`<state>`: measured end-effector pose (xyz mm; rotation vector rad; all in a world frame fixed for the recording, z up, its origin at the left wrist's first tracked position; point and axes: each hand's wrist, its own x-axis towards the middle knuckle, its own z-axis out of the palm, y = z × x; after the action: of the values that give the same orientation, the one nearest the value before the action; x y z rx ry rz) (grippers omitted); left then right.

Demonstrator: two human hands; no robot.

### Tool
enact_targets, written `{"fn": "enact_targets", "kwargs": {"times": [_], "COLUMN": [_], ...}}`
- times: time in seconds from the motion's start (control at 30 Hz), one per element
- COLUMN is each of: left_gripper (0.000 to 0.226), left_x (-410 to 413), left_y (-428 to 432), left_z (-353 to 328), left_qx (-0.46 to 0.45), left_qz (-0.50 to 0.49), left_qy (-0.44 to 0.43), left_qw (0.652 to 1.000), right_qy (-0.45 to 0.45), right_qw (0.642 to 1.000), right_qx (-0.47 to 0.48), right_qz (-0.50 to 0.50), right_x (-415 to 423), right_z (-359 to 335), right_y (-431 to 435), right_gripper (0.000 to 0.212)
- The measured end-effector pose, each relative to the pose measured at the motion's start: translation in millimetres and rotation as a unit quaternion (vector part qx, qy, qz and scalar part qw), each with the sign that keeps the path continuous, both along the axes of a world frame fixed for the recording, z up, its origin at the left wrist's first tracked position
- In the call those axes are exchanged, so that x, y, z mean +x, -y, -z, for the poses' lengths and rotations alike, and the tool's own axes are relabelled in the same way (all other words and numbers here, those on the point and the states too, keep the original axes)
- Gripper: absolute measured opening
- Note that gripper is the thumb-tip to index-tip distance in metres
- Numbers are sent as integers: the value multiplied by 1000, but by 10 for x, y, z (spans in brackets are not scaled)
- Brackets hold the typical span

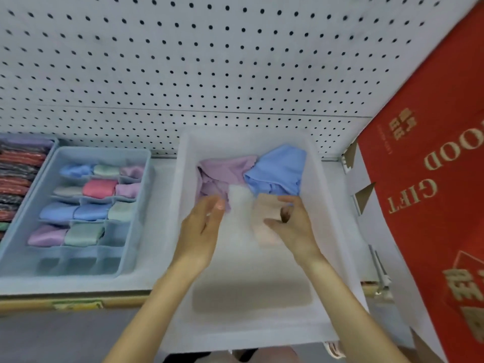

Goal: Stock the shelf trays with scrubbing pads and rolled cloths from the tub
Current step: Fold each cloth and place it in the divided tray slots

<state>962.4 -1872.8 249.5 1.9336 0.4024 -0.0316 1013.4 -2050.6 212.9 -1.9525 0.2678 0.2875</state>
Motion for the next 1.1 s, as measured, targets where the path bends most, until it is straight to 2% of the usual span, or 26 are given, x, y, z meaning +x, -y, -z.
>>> {"fn": "enact_targets", "kwargs": {"times": [0.03,0.07,0.13,0.17,0.2,0.27,0.37,0.47,0.53,0.63,0.7,0.77,1.0,1.1], "left_gripper": [20,25,52,53,42,29,21,18,16,16,15,17,5,13], "left_x": [13,31,89,106,118,134,149,141,116,93,91,87,60,29], "left_y": [88,147,180,176,161,127,77,65,68,43,21,-6,-71,-47], "left_z": [-52,-83,-52,-66,-95,-149,-217,-360,-467,-578,-657,-722,-868,-913], "left_qx": [-70,-142,-225,-240,-255,-272,-269,-221,-220,-220,-226,-233,-252,-251], "left_qz": [11,31,95,121,140,132,69,81,118,159,173,183,199,188], "left_qy": [-50,-95,-129,-132,-128,-109,-66,-15,21,70,94,116,162,172], "left_qw": [996,985,961,954,948,947,958,972,968,960,954,948,933,934], "right_qy": [19,42,81,91,99,101,92,103,119,175,205,226,272,323], "right_qw": [998,994,983,980,977,974,981,983,980,969,962,957,938,928], "right_qx": [57,98,141,149,153,148,124,131,153,171,180,181,202,172], "right_qz": [-13,-34,-83,-100,-115,-135,-120,-79,-33,-3,9,16,67,65], "right_x": [-96,-199,-367,-422,-464,-523,-544,-525,-488,-425,-419,-427,-460,-449], "right_z": [-72,-153,-300,-341,-379,-437,-432,-516,-651,-884,-982,-1054,-1248,-1271], "right_y": [-3,-17,-39,-34,-30,-28,-17,-19,-51,-140,-187,-227,-304,-307], "right_gripper": [50,53,53,54,55,59,63,59,48,15,9,9,9,14]}}
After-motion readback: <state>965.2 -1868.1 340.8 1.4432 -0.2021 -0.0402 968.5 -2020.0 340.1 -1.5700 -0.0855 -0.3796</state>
